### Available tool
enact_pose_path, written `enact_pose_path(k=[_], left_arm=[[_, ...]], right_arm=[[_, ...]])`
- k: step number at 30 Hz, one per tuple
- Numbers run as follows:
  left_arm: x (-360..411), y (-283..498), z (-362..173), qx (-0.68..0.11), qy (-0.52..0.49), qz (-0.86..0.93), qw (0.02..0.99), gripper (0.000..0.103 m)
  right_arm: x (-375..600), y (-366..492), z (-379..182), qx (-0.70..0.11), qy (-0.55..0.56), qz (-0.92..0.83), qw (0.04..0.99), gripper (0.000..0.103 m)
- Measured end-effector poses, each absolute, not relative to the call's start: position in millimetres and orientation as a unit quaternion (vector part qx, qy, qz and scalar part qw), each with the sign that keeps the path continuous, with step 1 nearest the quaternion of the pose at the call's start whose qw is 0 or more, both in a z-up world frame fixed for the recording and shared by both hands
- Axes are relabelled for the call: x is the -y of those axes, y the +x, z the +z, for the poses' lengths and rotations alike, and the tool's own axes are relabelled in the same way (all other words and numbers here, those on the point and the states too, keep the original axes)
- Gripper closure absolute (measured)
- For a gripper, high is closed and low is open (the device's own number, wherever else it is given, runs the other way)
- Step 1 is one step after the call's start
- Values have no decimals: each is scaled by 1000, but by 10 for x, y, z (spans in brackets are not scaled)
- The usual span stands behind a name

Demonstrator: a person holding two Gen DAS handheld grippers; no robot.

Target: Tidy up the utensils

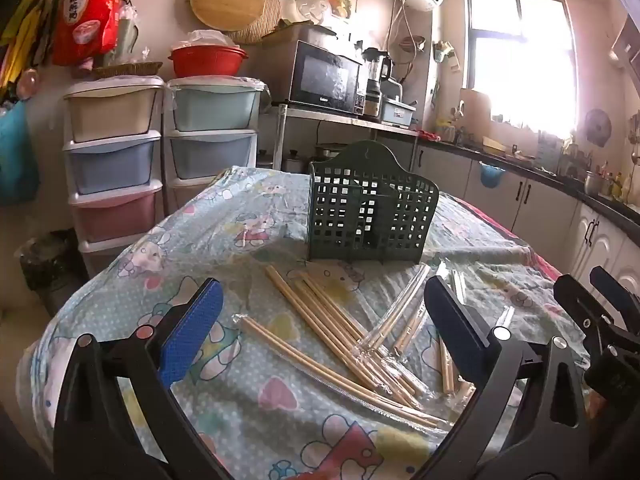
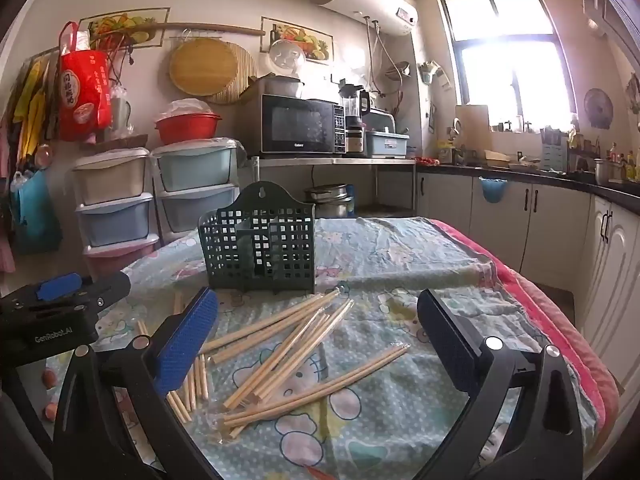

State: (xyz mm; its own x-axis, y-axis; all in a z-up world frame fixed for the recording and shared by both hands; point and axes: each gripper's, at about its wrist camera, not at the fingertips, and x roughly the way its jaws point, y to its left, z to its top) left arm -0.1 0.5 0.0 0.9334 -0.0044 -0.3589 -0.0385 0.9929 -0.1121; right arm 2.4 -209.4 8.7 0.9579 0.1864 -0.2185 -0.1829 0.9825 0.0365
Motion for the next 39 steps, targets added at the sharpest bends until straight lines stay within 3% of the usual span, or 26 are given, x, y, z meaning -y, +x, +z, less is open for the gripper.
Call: enact_pose_path(k=[39], left_arm=[[-2,-3,0,-177,-57,9,982,10]], right_arm=[[2111,-8,125,-108,15,96,989,6]])
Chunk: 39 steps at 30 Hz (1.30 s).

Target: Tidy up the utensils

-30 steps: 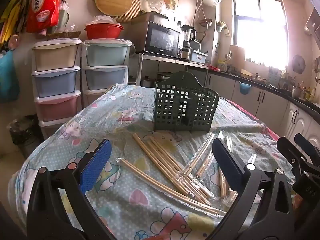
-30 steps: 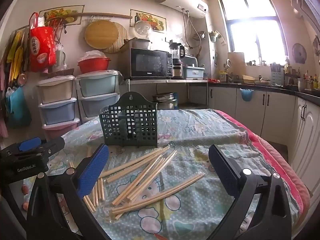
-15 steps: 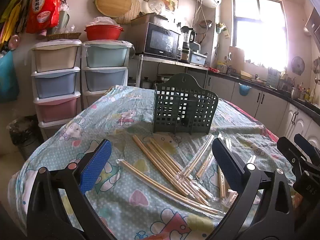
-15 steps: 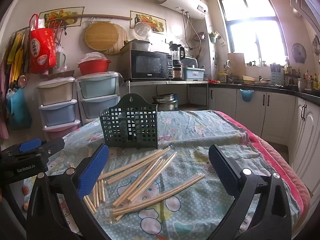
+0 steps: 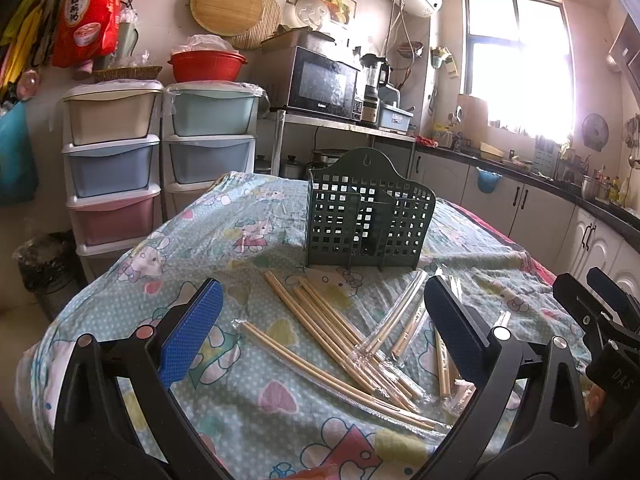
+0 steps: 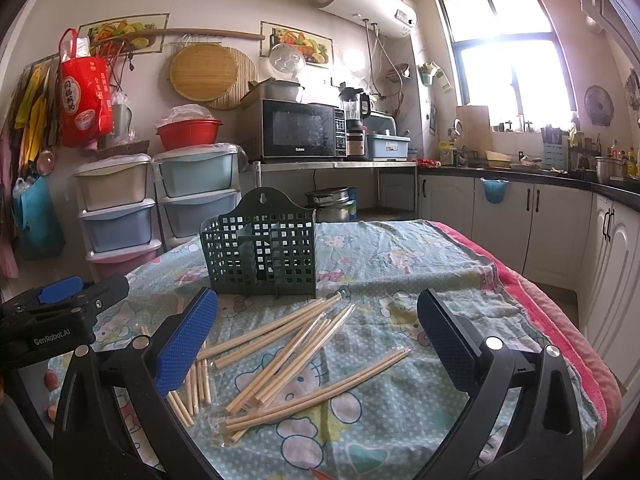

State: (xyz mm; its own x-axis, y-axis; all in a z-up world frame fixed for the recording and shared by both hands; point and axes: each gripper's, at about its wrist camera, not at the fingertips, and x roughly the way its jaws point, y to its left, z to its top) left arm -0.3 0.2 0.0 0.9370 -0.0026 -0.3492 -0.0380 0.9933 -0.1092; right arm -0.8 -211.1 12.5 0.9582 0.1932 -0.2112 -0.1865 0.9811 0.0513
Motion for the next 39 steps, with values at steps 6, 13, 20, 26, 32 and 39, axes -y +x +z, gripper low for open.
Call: enact_pose_path(k=[6,13,20,26,32,39], left_arm=[[-2,-5,0,-176,-57,9,983,10],[13,2,87,-175,-57,9,983,10],[28,12,149,-175,-57,8,983,10],[30,11,149,-175,-56,9,983,10],[62,13,167,-179,-57,9,982,10],[-44,68,40,-191,-68,10,979,10]], right_arm=[[2113,-7,121,-108,16,95,989,6],[2113,-14,127,-107,17,95,990,6],[2108,-9,131,-108,17,96,989,6],[2108,-7,125,-108,18,96,989,6],[2074,29,129,-116,12,106,987,6],[2047,99,155,-127,-2,131,983,6]])
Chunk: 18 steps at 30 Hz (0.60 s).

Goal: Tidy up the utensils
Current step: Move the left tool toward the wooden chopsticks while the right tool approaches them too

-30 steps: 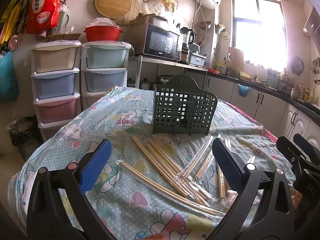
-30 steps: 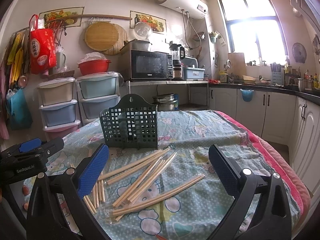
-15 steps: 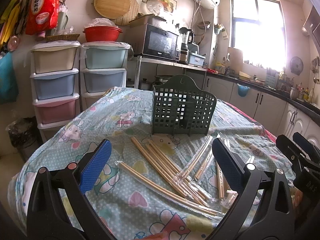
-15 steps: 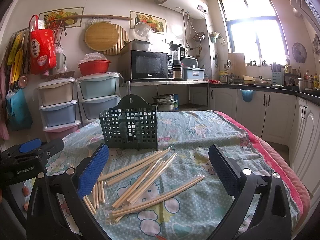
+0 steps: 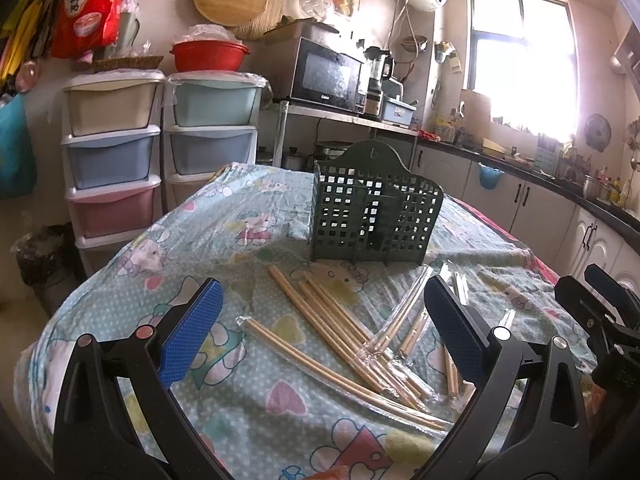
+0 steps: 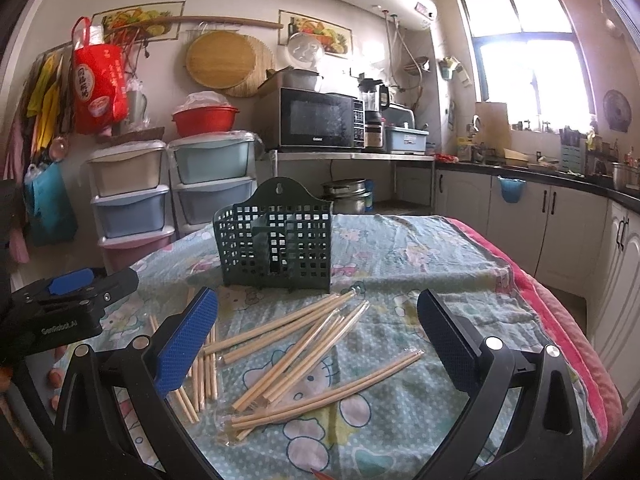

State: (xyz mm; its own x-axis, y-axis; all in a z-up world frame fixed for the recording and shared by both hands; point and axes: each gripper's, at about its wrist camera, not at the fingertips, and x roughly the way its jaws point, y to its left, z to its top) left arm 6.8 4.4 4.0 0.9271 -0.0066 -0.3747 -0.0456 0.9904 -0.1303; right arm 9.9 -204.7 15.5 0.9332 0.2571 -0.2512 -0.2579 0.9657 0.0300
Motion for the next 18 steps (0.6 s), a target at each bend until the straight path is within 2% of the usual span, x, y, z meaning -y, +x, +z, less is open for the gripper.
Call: enact_pose_path(k=[18], left_arm=[[-390,269,-27,-228,-99,15,969,10]], right_arm=[[1805,428,158,-195,-39,206,958,6]])
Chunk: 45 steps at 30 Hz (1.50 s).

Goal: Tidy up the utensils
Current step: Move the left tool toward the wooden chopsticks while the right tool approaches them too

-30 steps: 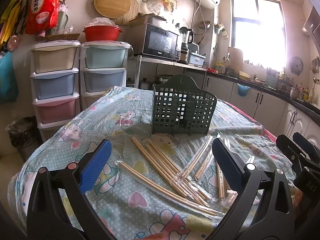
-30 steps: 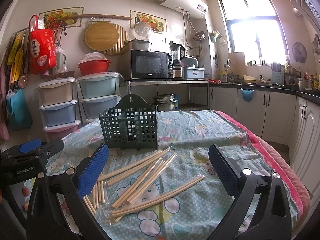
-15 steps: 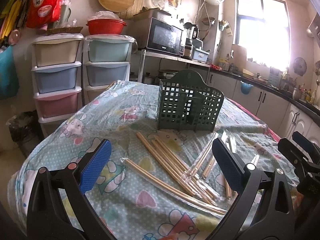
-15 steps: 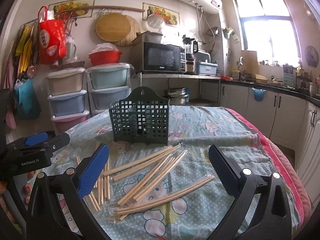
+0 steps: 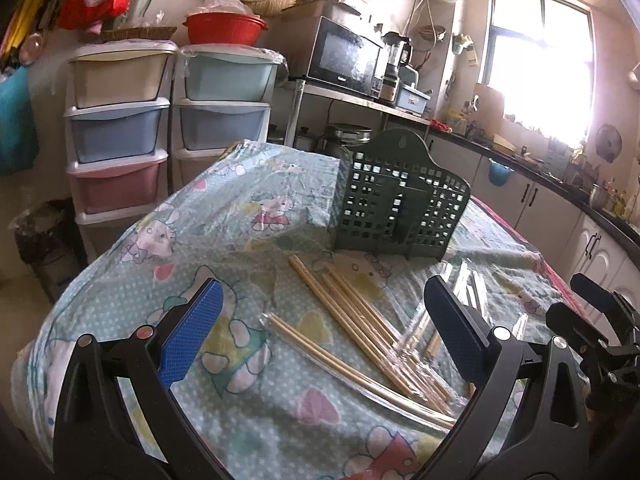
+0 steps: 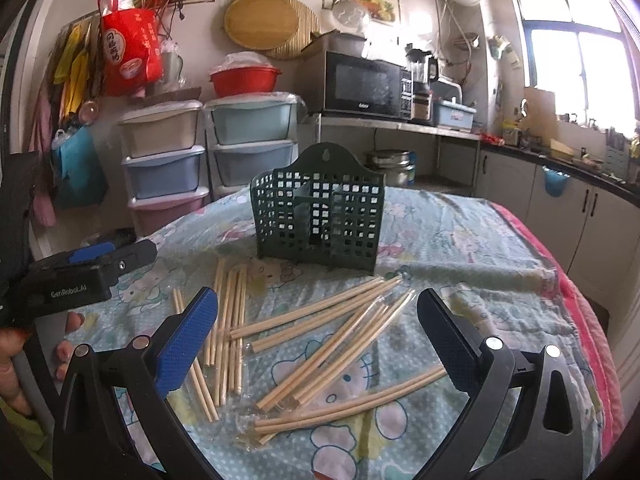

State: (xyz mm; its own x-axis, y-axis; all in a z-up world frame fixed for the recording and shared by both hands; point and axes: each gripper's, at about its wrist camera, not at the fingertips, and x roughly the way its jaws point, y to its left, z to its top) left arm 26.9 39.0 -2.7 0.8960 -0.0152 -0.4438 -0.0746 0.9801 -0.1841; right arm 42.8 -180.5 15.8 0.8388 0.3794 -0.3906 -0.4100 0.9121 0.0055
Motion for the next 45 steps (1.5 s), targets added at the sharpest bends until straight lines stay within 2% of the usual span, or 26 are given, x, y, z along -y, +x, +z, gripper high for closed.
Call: enact_pose_path(k=[17,23,25,27,30,33,37,41,45], left_arm=[[-449,851,58,-280,-104,-18,954,10],[-469,1126,-22,-326,-120,-43,937,11],[-490,1202,-83,-343,-127,-46,930,16],[-520,1270,-139,-358,-133,-49,923,27],[-576,1354,-247,-382,-152,-53,910,37],[-615,1416,-327,-400,-163,-58,900,38],[-662,1535,-435,-426,-188,-68,882,49],[-733,1659,-544,-448,-211,-63,867,55],[-806,1779,-596,-457,-232,-61,857,55]], right_arm=[[1923,1067,213,-274,-5,228,934,6],[2056,1447,167,-315,20,221,923,15],[2089,1559,142,-328,26,220,918,19],[2137,1711,99,-344,32,215,913,24],[2180,1889,36,-363,37,212,907,30],[2205,2038,-41,-380,40,215,899,38],[2173,2145,-99,-393,31,223,892,50],[2100,2202,-107,-394,13,233,889,55],[2088,2292,-121,-402,12,246,882,57]])
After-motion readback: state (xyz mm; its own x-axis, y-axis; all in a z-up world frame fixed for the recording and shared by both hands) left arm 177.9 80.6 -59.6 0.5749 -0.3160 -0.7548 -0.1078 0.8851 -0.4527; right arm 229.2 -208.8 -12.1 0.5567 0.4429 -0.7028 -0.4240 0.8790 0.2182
